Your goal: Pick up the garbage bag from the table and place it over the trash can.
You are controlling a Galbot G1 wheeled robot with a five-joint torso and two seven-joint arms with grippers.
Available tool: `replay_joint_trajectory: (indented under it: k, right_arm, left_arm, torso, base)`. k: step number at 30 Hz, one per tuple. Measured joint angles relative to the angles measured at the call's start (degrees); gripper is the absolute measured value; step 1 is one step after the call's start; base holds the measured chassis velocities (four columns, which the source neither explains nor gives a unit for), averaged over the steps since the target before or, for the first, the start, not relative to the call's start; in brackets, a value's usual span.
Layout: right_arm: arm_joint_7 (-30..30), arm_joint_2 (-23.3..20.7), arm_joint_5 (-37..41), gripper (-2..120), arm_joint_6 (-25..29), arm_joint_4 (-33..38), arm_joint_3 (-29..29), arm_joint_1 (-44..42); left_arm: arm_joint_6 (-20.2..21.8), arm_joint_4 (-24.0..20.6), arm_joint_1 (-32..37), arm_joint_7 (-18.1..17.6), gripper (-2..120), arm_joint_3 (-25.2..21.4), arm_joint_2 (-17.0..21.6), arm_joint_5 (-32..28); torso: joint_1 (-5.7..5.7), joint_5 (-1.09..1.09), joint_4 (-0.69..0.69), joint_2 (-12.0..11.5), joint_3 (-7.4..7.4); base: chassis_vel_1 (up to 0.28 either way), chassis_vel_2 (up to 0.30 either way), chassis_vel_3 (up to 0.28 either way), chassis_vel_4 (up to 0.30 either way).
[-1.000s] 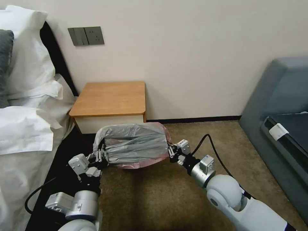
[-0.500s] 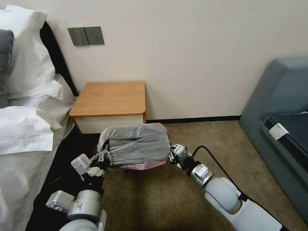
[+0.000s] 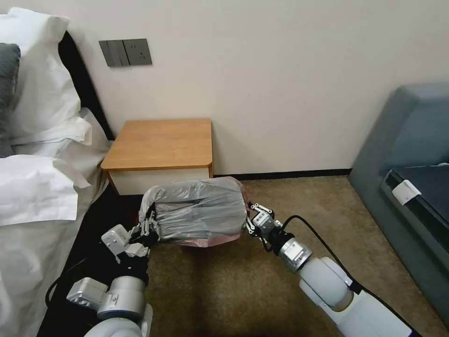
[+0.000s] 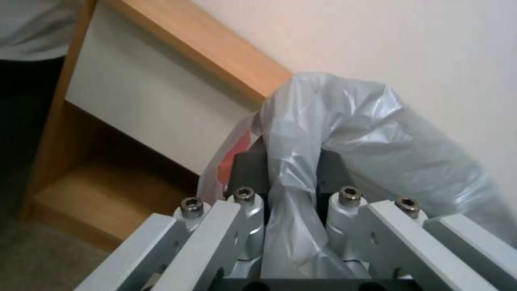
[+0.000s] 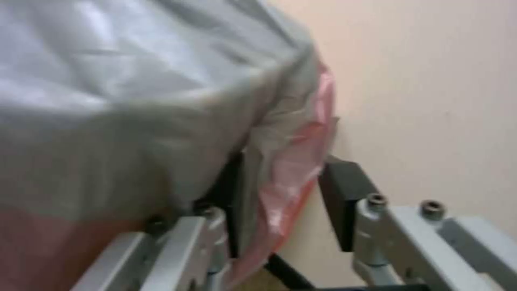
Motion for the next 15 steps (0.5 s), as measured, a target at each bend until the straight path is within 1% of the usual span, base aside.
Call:
replay_joint_trajectory:
  k: [1,2,3,4,6,7,9,11,12,13,14,15]
  right_arm:
    - [0.13,-0.08,-0.17,38,-0.15,0.37,0.31,-0.28]
    - [0.36,-0.42,-0.36,46,-1.35,2.14,1.73,-1.5]
    - [0.41,-0.54,-0.09,50,-1.76,2.67,2.12,-1.79]
    - [0.41,-0.54,-0.09,50,-1.76,2.67,2.12,-1.79]
    - [0.96,-0.75,1.75,59,-3.07,4.16,2.92,-2.31]
    - [1.16,-0.76,3.45,67,-4.19,4.96,3.42,-2.42]
    - [1.19,-0.75,3.93,68,-4.43,5.1,3.56,-2.41]
    - [1.29,-0.57,5.53,80,-5.15,5.15,3.99,-1.91]
    - [1.3,-0.45,6.1,84,-5.37,4.85,4.11,-1.57]
    - [1.3,-0.45,6.1,84,-5.37,4.85,4.11,-1.57]
    - [1.29,-0.32,6.88,89,-6.0,4.5,4.13,-1.27]
    - [1.29,-0.29,7.12,89,-6.21,4.42,4.13,-1.19]
  left_arm:
    - [-0.16,0.28,-0.05,0.09,11,-0.12,0.12,0.2]
    - [-0.51,1.08,-0.21,0.36,11,-0.39,0.55,0.71]
    - [-0.59,1.26,-0.25,0.45,11,-0.44,0.71,0.84]
    - [-0.59,1.26,-0.25,0.45,11,-0.44,0.71,0.84]
    - [-0.8,1.64,-0.37,0.73,10,-0.52,1.05,1.17]
    - [-0.86,1.78,-0.41,0.86,10,-0.53,1.15,1.26]
    - [-0.88,1.78,-0.41,0.95,10,-0.52,1.16,1.27]
    - [-1.12,1.78,-0.23,1.57,10,-0.35,1.16,1.32]
    - [-1.23,1.77,-0.16,1.91,10,-0.28,1.13,1.33]
    - [-1.23,1.77,-0.16,1.91,10,-0.28,1.13,1.33]
    - [-1.47,1.75,-0.05,2.43,10,-0.17,1.11,1.35]
    - [-1.57,1.75,-0.02,2.65,10,-0.14,1.11,1.35]
  torso:
    - [0.0,0.01,0.0,0.0,0.0]
    - [0.0,0.0,0.0,0.0,0.0]
    - [0.0,0.0,0.0,0.0,0.0]
    - [0.0,0.0,0.0,0.0,0.0]
    - [0.0,0.0,0.0,0.0,0.0]
    - [0.0,0.0,0.0,0.0,0.0]
    - [0.0,-0.01,0.0,0.0,0.0]
    - [0.0,0.0,0.0,0.0,0.0]
    - [0.0,0.0,0.01,0.0,0.0]
    - [0.0,0.0,0.01,0.0,0.0]
    - [0.0,0.0,0.0,0.0,0.0]
    - [0.0,0.01,0.01,0.0,0.0]
  base:
    - [0.0,0.0,0.0,0.0]
    - [0.0,0.0,0.0,0.0]
    - [0.0,0.0,0.0,0.0]
    - [0.0,0.0,0.0,0.0]
    - [0.0,0.0,0.0,0.0]
    - [0.0,0.0,0.0,0.0]
    - [0.0,0.0,0.0,0.0]
    - [0.0,0.0,0.0,0.0]
    - [0.0,0.0,0.0,0.0]
    - [0.0,0.0,0.0,0.0]
    - [0.0,0.0,0.0,0.0]
    - [0.0,0.0,0.0,0.0]
